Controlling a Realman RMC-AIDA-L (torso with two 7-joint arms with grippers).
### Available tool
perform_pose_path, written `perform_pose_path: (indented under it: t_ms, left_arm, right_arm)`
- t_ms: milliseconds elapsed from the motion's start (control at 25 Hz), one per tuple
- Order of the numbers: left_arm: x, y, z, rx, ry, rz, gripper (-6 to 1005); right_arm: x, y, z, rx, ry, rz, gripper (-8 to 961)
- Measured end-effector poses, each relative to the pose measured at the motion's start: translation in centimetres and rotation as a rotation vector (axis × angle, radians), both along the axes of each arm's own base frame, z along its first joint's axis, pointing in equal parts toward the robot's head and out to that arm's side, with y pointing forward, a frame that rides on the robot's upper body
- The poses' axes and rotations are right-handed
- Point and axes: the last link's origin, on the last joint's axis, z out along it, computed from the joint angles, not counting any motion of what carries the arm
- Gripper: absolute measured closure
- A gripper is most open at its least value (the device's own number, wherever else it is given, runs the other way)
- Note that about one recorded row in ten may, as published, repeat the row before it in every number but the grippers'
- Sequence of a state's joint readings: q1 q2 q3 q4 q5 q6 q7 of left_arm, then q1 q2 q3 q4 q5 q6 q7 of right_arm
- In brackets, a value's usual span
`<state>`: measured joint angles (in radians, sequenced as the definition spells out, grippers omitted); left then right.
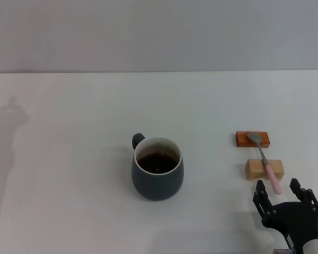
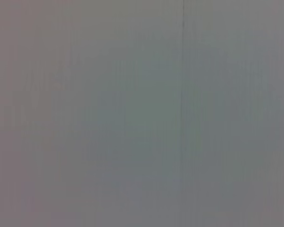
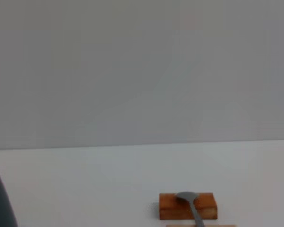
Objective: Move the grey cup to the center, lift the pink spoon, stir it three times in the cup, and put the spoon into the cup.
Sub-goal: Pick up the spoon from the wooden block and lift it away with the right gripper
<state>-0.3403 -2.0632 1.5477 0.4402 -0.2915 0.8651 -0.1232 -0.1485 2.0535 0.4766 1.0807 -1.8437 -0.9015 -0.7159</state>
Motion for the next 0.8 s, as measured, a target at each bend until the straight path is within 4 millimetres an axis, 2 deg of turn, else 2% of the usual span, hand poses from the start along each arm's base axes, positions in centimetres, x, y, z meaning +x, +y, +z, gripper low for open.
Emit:
perform_pose_path:
  t_ms: [800]
  left_arm:
    - [-0.15, -0.07, 0.21, 0.009, -0.003, 0.004, 1001]
  right_arm:
    - [0.61, 0.57, -0.26, -0.019, -0.017, 0.016, 258]
